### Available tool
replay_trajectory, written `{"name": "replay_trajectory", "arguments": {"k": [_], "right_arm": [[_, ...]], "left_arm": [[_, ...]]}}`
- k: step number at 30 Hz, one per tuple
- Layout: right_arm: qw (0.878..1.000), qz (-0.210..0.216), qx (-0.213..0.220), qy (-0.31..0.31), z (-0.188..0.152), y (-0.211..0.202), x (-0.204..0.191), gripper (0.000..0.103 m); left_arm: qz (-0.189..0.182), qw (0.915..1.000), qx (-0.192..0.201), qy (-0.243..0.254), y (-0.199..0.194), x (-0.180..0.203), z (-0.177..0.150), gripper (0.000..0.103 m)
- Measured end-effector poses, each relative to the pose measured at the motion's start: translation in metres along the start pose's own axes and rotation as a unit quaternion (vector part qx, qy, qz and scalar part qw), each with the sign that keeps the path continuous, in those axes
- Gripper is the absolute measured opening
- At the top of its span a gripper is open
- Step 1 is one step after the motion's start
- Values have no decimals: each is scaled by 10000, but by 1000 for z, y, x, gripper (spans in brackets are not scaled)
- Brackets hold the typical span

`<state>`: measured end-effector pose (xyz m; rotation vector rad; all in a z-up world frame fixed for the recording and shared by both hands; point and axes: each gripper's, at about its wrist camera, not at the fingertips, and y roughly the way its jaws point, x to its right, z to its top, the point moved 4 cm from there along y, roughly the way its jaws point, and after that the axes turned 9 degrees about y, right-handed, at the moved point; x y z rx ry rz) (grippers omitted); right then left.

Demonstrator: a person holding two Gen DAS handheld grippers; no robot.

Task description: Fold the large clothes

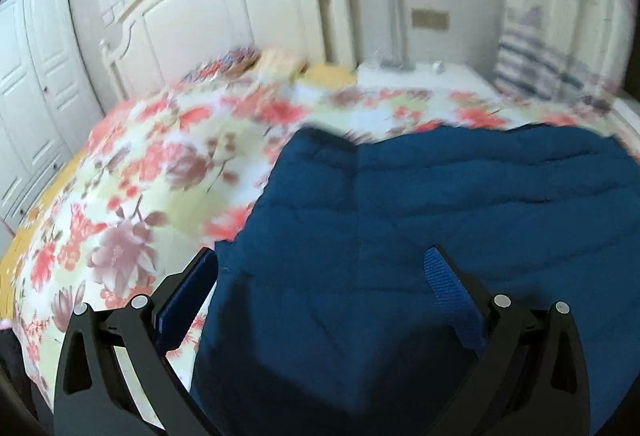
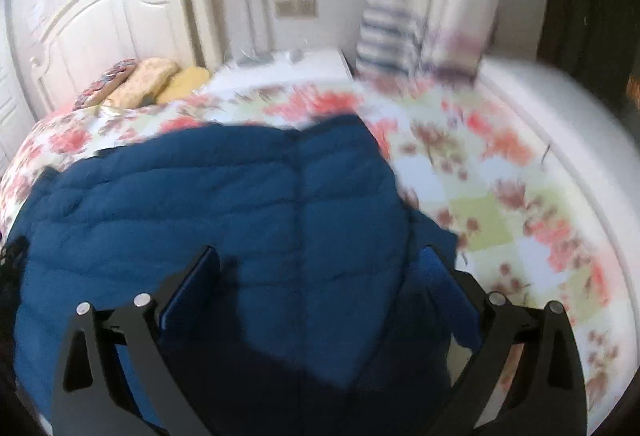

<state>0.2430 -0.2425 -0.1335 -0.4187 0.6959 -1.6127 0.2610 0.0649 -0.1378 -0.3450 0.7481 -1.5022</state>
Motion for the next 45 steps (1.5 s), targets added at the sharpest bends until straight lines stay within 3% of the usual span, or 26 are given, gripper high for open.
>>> {"name": "replay_trajectory", "arguments": {"k": [5, 7, 8, 12, 23, 30, 34, 37, 40, 42, 44, 45], "right_arm": [[9910, 470, -133, -1250, -34, -19, -80, 100], [9854, 398, -206, -1642, -51, -11, -102, 100], [9848, 231, -178, -1711, -56, -6, -104, 100], [9868, 416, -447, -1498, -54, 3, -96, 100], [9869, 422, -360, -1518, -61, 10, -97, 101], [9879, 393, -388, -1449, -59, 1, -90, 100], [9929, 241, -247, -1142, -51, -21, -51, 100], [9968, 189, -384, -669, -55, -22, -3, 100], [9984, 308, -426, -202, -61, -22, 33, 100], [9984, 285, -475, -78, -62, -23, 38, 100], [9991, -11, -343, -254, -62, -34, 26, 100], [9988, 23, -246, -416, -63, -42, 16, 100]], "left_arm": [[-746, 9963, 207, 383, -36, 56, 2, 99], [-784, 9943, 89, 712, -31, 79, -4, 99], [-617, 9942, -54, 882, -24, 88, -10, 99], [-837, 9939, -149, 700, -13, 86, -15, 99], [-900, 9932, -57, 736, -1, 94, -12, 99], [-838, 9943, -54, 664, -13, 86, -16, 99], [-514, 9974, 133, 480, -35, 50, -27, 99], [-296, 9994, -91, 184, -30, 11, -48, 99], [-591, 9980, -170, -152, -25, -8, -60, 99], [-452, 9986, -242, -91, -27, -5, -58, 99], [-229, 9994, -254, -13, -35, 4, -52, 99], [-328, 9993, -137, 90, -44, 14, -48, 99]]}}
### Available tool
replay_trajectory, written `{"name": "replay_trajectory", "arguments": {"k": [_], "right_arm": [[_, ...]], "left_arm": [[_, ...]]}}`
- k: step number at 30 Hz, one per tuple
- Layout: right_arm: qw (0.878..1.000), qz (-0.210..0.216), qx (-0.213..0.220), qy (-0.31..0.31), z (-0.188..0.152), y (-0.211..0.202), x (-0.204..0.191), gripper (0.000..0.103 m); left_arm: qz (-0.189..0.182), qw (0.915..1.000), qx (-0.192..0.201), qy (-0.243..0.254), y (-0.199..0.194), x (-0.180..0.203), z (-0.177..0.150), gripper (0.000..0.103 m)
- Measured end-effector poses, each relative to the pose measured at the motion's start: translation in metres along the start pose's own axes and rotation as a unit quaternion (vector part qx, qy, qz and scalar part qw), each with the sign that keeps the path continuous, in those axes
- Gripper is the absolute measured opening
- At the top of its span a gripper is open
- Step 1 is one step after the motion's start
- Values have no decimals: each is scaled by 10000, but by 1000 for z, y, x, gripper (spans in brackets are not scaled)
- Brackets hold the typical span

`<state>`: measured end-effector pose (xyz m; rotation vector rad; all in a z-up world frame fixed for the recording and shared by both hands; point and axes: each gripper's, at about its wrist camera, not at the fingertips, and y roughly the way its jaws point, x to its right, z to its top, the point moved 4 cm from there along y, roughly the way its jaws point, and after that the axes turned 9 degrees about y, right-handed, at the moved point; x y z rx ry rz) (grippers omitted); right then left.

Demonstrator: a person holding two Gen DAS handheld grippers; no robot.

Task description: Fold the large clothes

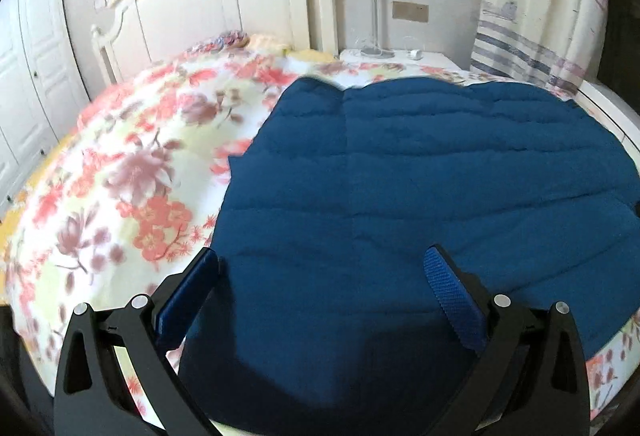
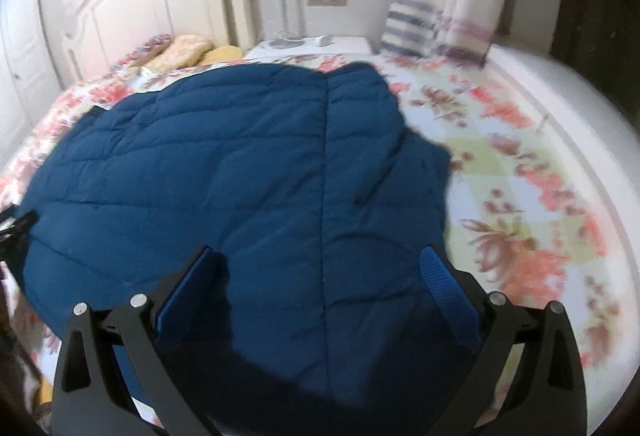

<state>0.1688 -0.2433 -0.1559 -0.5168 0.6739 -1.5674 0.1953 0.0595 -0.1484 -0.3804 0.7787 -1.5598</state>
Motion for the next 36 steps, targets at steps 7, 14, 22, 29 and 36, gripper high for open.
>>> {"name": "replay_trajectory", "arguments": {"k": [7, 14, 22, 29, 36], "right_arm": [[9891, 548, 181, -1353, -31, -23, -91, 99], [9909, 536, -10, -1232, -34, -2, -82, 100], [9974, 92, 146, -706, -23, -18, -32, 100], [9998, 18, -54, 164, -32, -13, 30, 100], [9932, 652, 279, -922, -45, -34, -58, 100]], "left_arm": [[-293, 9941, 261, 1009, -26, 79, -5, 99], [-419, 9952, 87, 876, -8, 76, -13, 99], [-424, 9957, 100, 818, -11, 69, -20, 99], [-372, 9960, 109, 805, -11, 69, -22, 99], [-342, 9960, 91, 819, -10, 67, -22, 99]]}}
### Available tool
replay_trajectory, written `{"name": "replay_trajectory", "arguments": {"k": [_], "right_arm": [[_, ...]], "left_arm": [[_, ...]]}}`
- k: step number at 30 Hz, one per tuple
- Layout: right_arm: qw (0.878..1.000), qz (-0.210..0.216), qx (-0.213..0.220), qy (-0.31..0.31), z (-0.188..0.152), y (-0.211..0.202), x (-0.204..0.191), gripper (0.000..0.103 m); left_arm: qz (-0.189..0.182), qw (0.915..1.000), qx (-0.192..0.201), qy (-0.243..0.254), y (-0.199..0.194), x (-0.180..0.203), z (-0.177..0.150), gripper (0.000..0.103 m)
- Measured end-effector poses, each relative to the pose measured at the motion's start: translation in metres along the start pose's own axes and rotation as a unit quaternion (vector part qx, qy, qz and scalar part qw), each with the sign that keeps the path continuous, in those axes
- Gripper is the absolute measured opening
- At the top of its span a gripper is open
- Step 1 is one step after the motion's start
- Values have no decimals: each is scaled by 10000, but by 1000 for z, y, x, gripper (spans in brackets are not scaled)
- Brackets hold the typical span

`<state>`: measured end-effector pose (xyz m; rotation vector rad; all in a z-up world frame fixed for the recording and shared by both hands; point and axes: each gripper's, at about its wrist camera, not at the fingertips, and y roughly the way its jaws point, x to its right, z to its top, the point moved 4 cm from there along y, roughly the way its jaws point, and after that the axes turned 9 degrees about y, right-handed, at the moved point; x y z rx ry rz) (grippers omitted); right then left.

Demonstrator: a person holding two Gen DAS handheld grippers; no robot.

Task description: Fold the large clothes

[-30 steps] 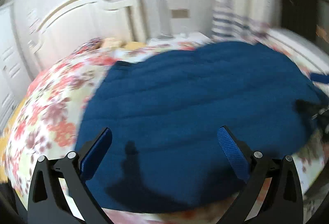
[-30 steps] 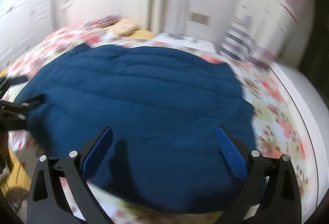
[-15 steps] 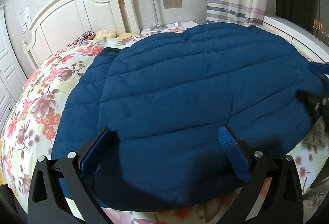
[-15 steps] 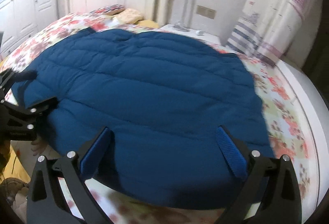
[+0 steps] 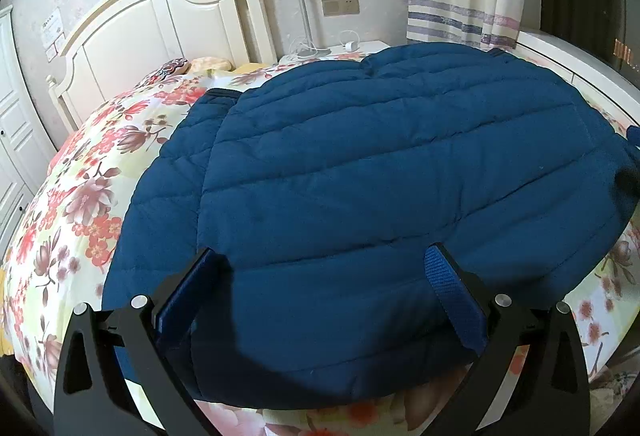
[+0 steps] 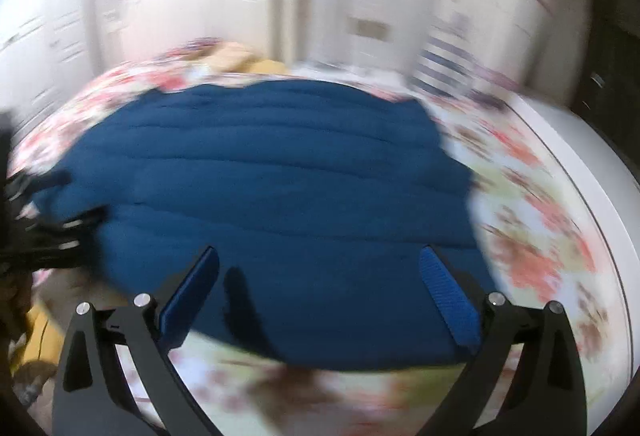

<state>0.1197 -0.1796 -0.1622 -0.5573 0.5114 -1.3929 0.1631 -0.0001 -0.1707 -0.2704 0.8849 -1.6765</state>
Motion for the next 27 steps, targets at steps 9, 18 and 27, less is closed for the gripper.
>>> {"name": "replay_trajectory", "arguments": {"k": [9, 18, 27], "right_arm": [[9963, 58, -443, 730, -20, -10, 48, 100], [9517, 1256, -939, 2640, -68, -18, 102, 98], [9112, 1313, -88, 3904, -8, 54, 115, 96]], "left_arm": [[-191, 9998, 39, -15, -2, -4, -4, 99], [-32, 9999, 98, -45, 0, -1, -5, 99], [-155, 9998, 120, -21, 4, -1, -3, 99]]}}
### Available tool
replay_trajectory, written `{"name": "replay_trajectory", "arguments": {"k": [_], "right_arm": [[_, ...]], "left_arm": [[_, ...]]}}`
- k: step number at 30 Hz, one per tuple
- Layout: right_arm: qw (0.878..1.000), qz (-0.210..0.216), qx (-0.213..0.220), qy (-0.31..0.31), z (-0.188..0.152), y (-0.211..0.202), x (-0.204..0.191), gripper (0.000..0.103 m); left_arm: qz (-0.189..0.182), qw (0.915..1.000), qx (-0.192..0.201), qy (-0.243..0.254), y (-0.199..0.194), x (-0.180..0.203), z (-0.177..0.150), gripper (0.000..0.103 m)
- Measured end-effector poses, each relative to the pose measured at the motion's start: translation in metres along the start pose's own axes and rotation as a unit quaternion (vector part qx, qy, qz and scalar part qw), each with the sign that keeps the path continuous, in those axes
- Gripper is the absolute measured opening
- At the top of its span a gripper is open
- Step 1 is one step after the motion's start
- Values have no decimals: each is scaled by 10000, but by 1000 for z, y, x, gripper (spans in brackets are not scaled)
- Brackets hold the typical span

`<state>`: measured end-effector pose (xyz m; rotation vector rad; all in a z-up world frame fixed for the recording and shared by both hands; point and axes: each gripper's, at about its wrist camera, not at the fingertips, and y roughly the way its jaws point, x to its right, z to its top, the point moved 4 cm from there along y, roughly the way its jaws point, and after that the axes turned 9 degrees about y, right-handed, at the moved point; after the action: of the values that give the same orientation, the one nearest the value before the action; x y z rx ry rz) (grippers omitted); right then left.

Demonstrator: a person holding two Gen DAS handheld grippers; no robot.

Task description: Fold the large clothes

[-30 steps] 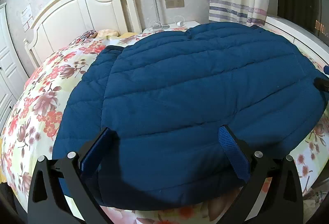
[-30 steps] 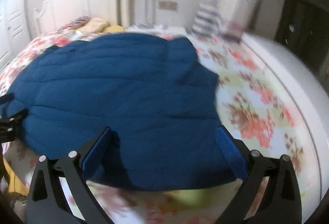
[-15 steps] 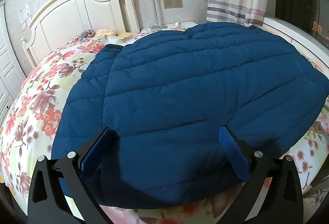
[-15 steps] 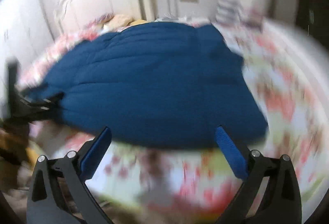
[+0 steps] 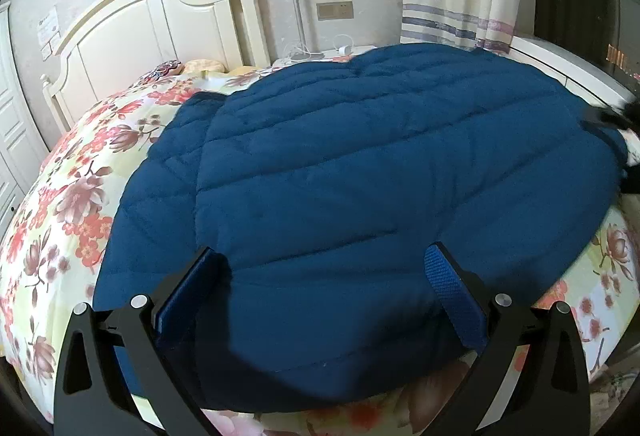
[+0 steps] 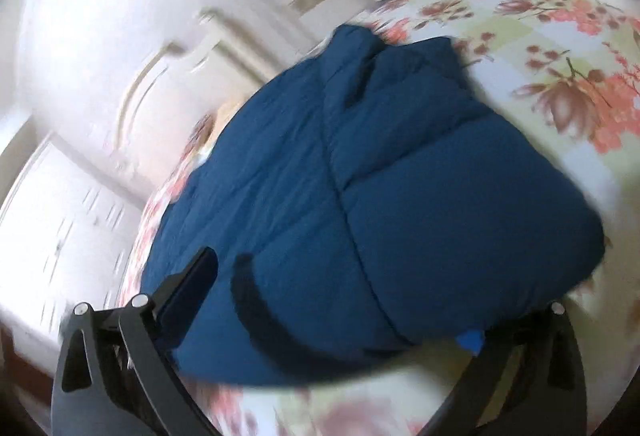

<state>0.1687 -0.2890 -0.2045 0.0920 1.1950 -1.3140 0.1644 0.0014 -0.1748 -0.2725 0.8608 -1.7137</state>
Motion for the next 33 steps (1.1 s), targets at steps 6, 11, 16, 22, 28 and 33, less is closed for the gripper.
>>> {"name": "replay_trajectory", "arguments": {"k": [6, 11, 16, 22, 28, 33], "right_arm": [[9958, 791, 434, 121, -7, -34, 11, 32], [9946, 860, 570, -82, -34, -74, 23, 30], [9939, 735, 686, -448, -46, -106, 23, 30], [9942, 664, 594, -597, -50, -115, 27, 30], [9972, 698, 279, -39, -45, -97, 46, 47], [9978, 614, 238, 25, -48, -88, 45, 64]], "left_arm": [[-254, 9995, -58, -200, -13, -7, 25, 99], [-163, 9997, -24, -205, -3, -9, 89, 99], [-157, 9971, -727, -135, 80, 19, 159, 99], [224, 9902, -1368, -174, 158, 32, 177, 99], [-64, 9986, -529, 13, 77, 27, 159, 99], [-511, 9971, -96, 565, -1, 52, 80, 99]]}}
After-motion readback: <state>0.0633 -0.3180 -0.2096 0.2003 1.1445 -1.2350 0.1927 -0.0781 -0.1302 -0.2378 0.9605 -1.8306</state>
